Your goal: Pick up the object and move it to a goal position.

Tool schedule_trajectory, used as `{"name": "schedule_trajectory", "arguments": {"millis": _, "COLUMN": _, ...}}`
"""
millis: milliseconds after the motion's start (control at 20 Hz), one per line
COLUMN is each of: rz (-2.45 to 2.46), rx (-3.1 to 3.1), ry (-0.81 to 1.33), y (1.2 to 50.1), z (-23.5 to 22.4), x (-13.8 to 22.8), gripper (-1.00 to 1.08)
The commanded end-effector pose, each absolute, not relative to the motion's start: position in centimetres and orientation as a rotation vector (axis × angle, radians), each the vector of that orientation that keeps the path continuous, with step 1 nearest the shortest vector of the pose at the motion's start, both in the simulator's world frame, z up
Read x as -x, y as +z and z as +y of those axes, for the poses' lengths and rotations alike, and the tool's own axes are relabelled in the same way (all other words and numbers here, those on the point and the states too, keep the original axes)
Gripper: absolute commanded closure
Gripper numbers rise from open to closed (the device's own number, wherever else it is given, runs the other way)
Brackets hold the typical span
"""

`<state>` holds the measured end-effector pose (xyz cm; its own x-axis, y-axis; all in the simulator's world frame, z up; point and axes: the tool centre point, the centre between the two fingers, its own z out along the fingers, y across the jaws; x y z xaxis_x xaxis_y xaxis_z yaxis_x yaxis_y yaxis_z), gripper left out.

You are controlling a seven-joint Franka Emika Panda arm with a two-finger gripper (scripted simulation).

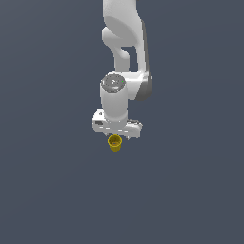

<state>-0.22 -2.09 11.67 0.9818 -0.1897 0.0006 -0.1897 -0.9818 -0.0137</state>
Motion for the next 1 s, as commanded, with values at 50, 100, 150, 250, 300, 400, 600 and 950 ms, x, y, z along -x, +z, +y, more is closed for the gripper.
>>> {"name": "schedule_trajectory", "arguments": {"millis": 50, "rz": 0.35, "rx": 3.118, "ry": -0.001, "y": 10.2, "z": -3.1, "x": 0.5, "gripper": -0.92}}
{"name": "schedule_trajectory", "arguments": {"millis": 100, "rz": 0.358, "rx": 3.119, "ry": -0.001, "y": 10.0, "z": -3.3, "x": 0.6, "gripper": -0.92}}
{"name": "schedule_trajectory", "arguments": {"millis": 150, "rz": 0.364, "rx": 3.119, "ry": 0.0, "y": 9.8, "z": -3.4, "x": 0.6, "gripper": -0.92}}
{"name": "schedule_trajectory", "arguments": {"millis": 250, "rz": 0.369, "rx": 3.12, "ry": 0.0, "y": 9.7, "z": -3.5, "x": 0.7, "gripper": -0.92}}
{"name": "schedule_trajectory", "arguments": {"millis": 300, "rz": 0.363, "rx": 3.119, "ry": 0.002, "y": 9.8, "z": -3.4, "x": 0.7, "gripper": -0.92}}
{"name": "schedule_trajectory", "arguments": {"millis": 400, "rz": 0.363, "rx": 3.119, "ry": 0.002, "y": 9.6, "z": -3.4, "x": 0.7, "gripper": -0.92}}
{"name": "schedule_trajectory", "arguments": {"millis": 600, "rz": 0.364, "rx": 3.119, "ry": 0.002, "y": 8.4, "z": -3.4, "x": 0.7, "gripper": -0.92}}
{"name": "schedule_trajectory", "arguments": {"millis": 950, "rz": 0.369, "rx": 3.12, "ry": 0.0, "y": 5.1, "z": -3.5, "x": 0.8, "gripper": -0.92}}
